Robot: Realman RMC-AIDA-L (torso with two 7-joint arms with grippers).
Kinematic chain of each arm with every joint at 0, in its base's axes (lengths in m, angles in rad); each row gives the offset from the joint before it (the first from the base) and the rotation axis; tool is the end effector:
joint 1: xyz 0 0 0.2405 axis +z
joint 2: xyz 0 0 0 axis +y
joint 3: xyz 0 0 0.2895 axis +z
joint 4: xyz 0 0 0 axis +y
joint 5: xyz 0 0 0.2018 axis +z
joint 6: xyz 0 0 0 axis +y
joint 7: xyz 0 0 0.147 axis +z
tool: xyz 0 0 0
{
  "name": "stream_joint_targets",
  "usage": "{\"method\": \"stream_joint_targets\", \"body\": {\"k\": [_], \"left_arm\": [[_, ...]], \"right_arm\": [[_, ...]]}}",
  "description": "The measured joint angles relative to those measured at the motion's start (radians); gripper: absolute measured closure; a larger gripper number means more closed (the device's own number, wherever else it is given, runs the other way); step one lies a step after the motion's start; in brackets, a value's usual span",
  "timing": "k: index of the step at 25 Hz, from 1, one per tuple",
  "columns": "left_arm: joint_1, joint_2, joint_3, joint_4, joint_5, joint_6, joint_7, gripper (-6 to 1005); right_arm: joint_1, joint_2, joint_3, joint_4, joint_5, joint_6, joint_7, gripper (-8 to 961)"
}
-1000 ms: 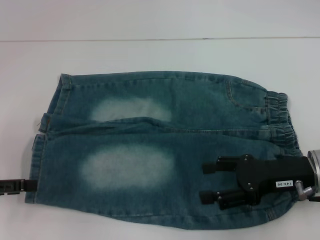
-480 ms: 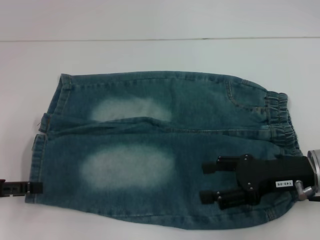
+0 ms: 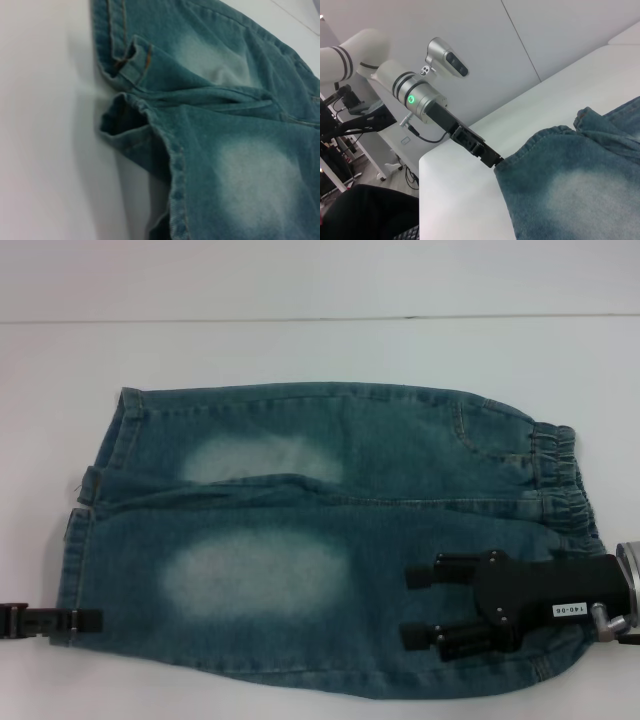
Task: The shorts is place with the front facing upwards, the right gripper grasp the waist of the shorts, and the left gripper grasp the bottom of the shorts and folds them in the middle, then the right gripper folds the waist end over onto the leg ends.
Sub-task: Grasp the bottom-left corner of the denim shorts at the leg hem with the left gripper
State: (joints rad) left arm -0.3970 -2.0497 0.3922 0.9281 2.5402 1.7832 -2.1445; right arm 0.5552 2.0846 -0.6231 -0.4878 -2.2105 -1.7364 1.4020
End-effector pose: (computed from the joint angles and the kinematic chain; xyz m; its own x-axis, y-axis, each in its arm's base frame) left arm -0.3722 0.2648 0.0425 0.2229 0.9360 0.2726 0.9746 -0.2204 -0.0402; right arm 0.2824 0.2910 -0.0531 0.7487 -0.5132 -0.4196 -0.4830 -0.8559 0.1848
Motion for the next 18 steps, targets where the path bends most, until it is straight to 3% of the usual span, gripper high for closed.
{"method": "stream_joint_targets", "body": {"k": [11,18], "left_arm": [[-0.006,-0.005,-0.002,0.001,-0.006,0.003,0.009,213],[-0.003,-0.007,0.002,0.004,-0.004,-0.009,0.010,460]], "right_arm": [[0.001,-0.001,0.002,0.000,0.000,0.002,0.000,13],[0.003,-0.002,0.002,0.000,0.000,0.002,0.000,12]]}}
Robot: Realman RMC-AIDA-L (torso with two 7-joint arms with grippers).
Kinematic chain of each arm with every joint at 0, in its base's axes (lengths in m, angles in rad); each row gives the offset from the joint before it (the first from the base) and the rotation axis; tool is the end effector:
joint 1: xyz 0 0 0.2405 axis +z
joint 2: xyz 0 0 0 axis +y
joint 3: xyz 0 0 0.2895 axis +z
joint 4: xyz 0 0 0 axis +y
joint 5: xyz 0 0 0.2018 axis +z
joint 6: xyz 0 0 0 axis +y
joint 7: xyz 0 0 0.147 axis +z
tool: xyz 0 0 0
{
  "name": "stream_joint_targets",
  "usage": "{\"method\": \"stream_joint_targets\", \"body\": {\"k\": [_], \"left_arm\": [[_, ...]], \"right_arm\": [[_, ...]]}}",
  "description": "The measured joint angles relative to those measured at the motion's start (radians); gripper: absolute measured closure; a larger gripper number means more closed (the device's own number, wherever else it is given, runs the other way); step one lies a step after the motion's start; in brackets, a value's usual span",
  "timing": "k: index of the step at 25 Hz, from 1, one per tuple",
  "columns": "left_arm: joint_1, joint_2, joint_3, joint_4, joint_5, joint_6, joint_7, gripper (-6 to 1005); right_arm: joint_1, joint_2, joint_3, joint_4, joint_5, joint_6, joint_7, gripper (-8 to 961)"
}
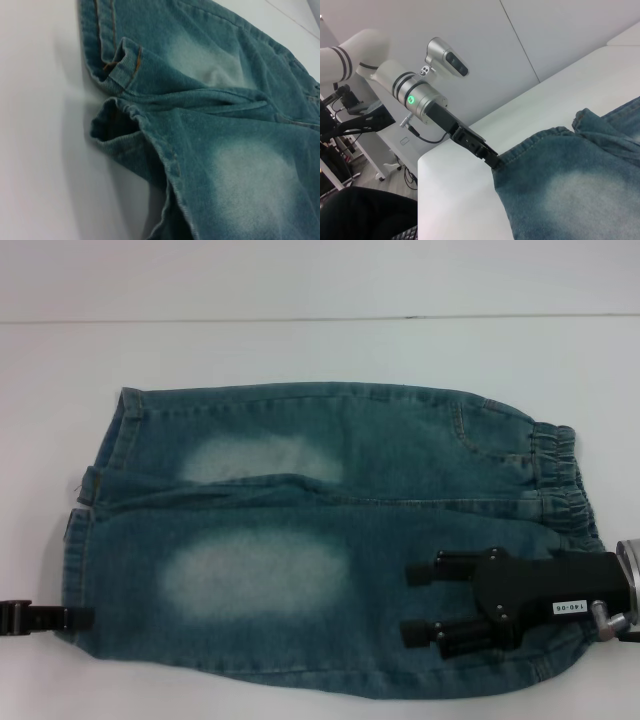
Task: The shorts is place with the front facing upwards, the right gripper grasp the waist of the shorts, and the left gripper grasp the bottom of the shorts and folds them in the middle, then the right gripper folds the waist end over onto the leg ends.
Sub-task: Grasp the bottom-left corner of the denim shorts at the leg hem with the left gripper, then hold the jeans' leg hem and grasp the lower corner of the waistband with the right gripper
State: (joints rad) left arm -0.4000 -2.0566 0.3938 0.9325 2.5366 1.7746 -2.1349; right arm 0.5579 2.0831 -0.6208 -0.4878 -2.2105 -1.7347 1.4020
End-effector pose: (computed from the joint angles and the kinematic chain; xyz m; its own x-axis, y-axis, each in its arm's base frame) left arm -0.3705 0.2669 0.0405 0.2370 0.9308 0.2784 0.9712 -0.2337 -0.0455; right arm 0.2822 0.2924 -0.0524 0.7497 -0.5109 -0.4205 -0.4825 -0.8570 0.1811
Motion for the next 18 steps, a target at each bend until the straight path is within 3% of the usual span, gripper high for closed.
{"method": "stream_joint_targets", "body": {"k": [10,15,18], "left_arm": [[-0.006,0.000,0.002,-0.003,-0.004,0.010,0.000,882],[-0.019,-0.001,-0.004,-0.005,-0.007,0.012,-0.001,996],[-0.035,0.001,-0.008,-0.006,-0.015,0.011,-0.001,996]], "right_arm": [[0.002,0.000,0.001,0.000,0.000,0.000,0.000,13],[0.003,-0.006,0.036,-0.001,0.001,-0.007,0.017,13],[0.006,-0.015,0.083,-0.032,0.001,-0.017,0.082,12]]}}
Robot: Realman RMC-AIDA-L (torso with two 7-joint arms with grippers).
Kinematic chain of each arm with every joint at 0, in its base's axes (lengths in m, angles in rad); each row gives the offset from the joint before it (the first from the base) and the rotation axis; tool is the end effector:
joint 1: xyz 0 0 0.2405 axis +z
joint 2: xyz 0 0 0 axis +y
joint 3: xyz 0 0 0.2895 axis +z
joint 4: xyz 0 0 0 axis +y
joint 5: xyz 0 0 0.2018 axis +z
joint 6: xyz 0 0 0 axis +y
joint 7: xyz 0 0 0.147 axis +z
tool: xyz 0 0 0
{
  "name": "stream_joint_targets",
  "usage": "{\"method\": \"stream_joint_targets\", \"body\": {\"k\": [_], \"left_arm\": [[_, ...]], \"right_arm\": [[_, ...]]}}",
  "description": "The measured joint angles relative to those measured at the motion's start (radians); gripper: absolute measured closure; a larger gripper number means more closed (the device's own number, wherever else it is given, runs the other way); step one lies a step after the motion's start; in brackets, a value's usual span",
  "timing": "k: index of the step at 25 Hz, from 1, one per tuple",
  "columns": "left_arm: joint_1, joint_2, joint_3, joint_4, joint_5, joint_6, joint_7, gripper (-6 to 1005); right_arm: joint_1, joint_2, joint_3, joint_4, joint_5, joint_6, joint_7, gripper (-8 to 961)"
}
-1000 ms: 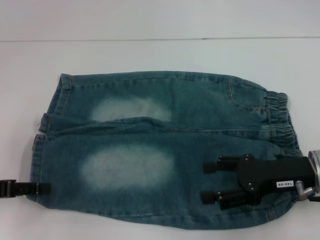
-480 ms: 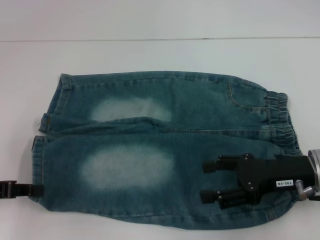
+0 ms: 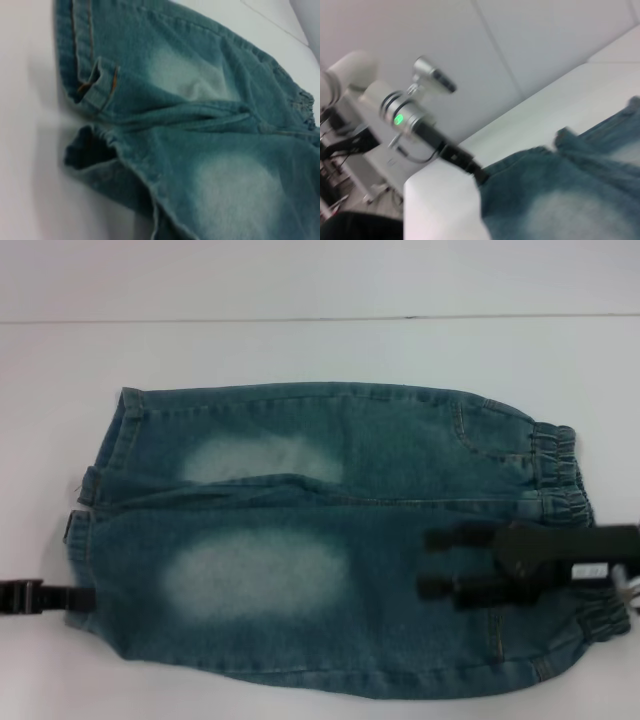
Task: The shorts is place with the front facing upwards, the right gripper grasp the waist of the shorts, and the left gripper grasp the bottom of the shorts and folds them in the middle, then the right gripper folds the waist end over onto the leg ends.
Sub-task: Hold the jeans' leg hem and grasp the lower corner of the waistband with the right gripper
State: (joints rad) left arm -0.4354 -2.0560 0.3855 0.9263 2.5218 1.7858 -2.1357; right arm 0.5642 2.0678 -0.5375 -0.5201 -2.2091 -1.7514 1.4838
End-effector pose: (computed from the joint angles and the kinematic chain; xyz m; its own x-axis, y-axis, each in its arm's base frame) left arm -0.3588 0.2795 0.0405 0.2642 0.9200 0.2895 0.9628 -0.2691 -0.0236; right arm 0.2835 0.3050 -0.0334 0.6929 -0.5520 -0.4639 -0.5481 -0.8213 0.1586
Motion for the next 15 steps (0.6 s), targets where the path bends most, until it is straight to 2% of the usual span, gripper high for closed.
{"method": "stream_joint_targets", "body": {"k": [5,7,11,15], "left_arm": [[-0.024,0.006,-0.001,-0.011,-0.033,-0.021,0.001,997],[-0.028,0.007,-0.001,-0.011,-0.052,-0.036,0.002,997],[-0.034,0.008,0.000,-0.012,-0.086,-0.074,0.005,996],[-0.035,0.008,0.001,-0.012,-0.107,-0.096,0.011,996]], "right_arm": [[-0.005,-0.017,0.028,-0.153,0.000,-0.039,0.190,12],[-0.008,-0.031,0.017,-0.221,-0.008,-0.055,0.261,12],[-0.006,-0.090,-0.029,-0.317,-0.059,-0.119,0.361,12],[0.000,-0.151,-0.072,-0.374,-0.130,-0.190,0.380,13]]}}
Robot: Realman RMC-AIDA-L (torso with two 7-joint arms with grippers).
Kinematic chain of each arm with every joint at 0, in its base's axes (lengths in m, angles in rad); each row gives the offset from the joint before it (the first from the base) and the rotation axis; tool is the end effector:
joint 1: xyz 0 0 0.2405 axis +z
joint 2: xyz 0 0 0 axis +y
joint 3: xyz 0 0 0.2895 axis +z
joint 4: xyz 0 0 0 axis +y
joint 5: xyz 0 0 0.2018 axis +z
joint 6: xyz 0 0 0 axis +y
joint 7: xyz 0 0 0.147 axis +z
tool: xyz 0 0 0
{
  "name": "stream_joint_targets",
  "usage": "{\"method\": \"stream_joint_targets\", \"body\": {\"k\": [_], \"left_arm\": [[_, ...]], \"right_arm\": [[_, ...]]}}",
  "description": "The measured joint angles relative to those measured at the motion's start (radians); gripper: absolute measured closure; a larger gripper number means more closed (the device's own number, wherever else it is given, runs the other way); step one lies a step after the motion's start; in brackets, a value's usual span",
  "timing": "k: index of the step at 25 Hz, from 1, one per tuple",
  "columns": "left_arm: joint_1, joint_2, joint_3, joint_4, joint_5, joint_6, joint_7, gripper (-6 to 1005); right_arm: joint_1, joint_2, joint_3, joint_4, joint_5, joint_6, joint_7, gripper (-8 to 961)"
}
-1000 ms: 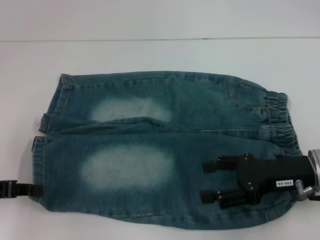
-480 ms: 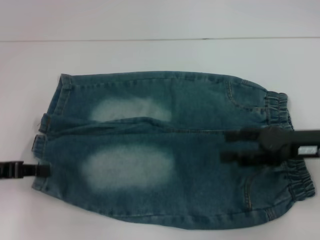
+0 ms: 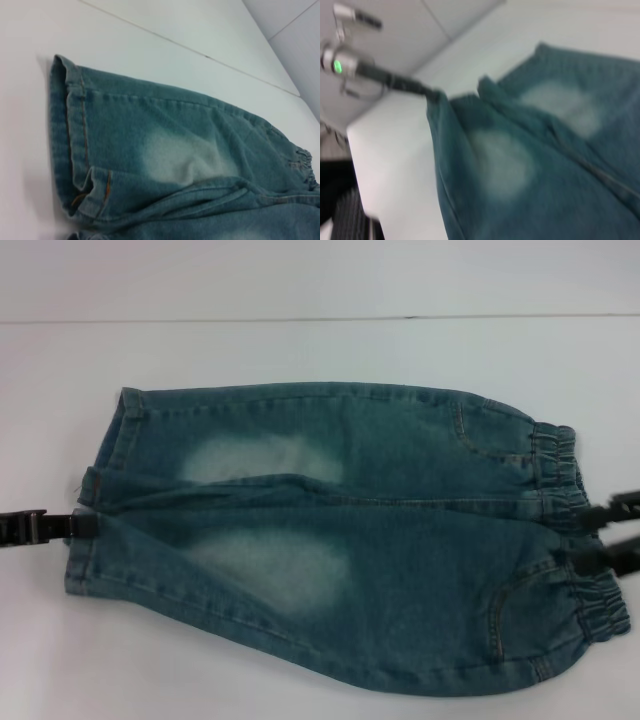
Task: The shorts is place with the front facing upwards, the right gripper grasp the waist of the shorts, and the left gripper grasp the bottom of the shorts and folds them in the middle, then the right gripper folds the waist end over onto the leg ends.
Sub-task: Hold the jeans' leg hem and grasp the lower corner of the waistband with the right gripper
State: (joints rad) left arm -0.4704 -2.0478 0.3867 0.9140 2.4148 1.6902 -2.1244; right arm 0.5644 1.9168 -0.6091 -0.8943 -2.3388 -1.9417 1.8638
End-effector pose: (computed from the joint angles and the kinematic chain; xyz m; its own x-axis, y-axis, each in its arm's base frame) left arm -0.3476 0.3111 0.0491 0.3097 0.8551 0.4158 0.9470 -0.3164 -0.0545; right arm 0.2996 0.3234 0.0760 0.7363 -0.6558 -0.1667 -0.6632 -0.7483 0.0145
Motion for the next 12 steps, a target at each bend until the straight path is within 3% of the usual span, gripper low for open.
{"method": "stream_joint_targets", "body": {"k": [4,9,12], "left_arm": [[-0.001,0.001,0.001,-0.008,-0.028,-0.010,0.008,997],[-0.003,0.002,0.003,-0.012,-0.040,-0.012,0.016,997],[-0.005,0.000,0.005,-0.012,-0.040,-0.012,0.017,997]], "right_arm": [[0.000,-0.022,-0.045,-0.084,-0.115,-0.033,-0.007,13],[0.025,-0.017,-0.068,-0.099,-0.252,-0.031,-0.007,13],[0.037,-0.002,-0.094,-0.095,-0.323,-0.013,-0.005,13]]}}
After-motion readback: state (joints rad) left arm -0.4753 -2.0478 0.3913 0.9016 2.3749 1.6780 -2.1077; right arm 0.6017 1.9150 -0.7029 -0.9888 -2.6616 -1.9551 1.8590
